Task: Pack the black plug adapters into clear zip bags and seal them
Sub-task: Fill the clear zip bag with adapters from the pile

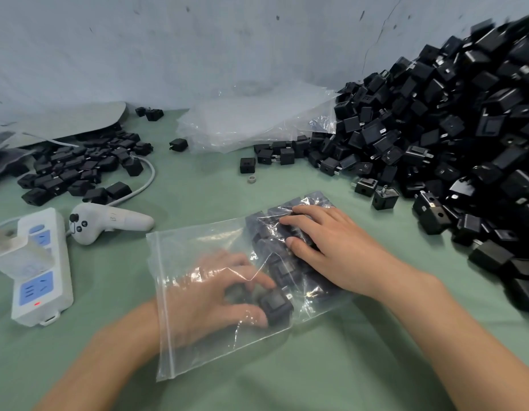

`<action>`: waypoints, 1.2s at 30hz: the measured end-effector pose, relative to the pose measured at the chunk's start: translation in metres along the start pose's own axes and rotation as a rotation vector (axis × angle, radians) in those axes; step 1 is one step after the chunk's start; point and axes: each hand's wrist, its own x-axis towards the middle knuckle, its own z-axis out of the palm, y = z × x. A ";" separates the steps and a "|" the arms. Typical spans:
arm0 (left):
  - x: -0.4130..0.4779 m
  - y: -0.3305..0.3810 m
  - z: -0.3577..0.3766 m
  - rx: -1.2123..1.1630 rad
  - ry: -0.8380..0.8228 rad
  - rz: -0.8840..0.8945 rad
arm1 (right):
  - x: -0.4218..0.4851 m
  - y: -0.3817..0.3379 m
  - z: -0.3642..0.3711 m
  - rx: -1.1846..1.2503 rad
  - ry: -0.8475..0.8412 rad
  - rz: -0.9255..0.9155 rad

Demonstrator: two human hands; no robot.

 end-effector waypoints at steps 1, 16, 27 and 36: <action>0.001 -0.002 0.001 -0.005 0.013 0.015 | 0.000 0.000 0.000 0.000 0.001 0.000; 0.013 -0.005 0.014 0.094 0.143 -0.009 | 0.000 0.000 0.002 0.004 0.014 0.002; 0.008 0.003 0.009 -0.011 0.157 0.021 | 0.000 0.001 0.002 0.041 0.036 -0.008; -0.064 -0.042 -0.025 -0.675 0.408 -0.483 | -0.007 0.028 -0.015 0.118 0.358 0.165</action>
